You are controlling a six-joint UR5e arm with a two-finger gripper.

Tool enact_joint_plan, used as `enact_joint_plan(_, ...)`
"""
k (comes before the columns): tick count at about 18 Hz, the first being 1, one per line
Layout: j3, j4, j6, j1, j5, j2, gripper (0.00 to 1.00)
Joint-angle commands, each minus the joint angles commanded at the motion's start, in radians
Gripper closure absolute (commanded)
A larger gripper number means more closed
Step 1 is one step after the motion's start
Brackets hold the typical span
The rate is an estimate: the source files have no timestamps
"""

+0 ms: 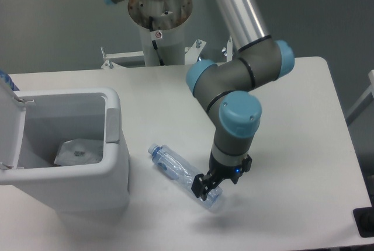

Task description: Place the trash in the trash can

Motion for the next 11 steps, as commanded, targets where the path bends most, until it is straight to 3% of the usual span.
enact_joint_plan(11, 0.008, 0.000, -0.026, -0.012, 0.014, -0.049, 0.00)
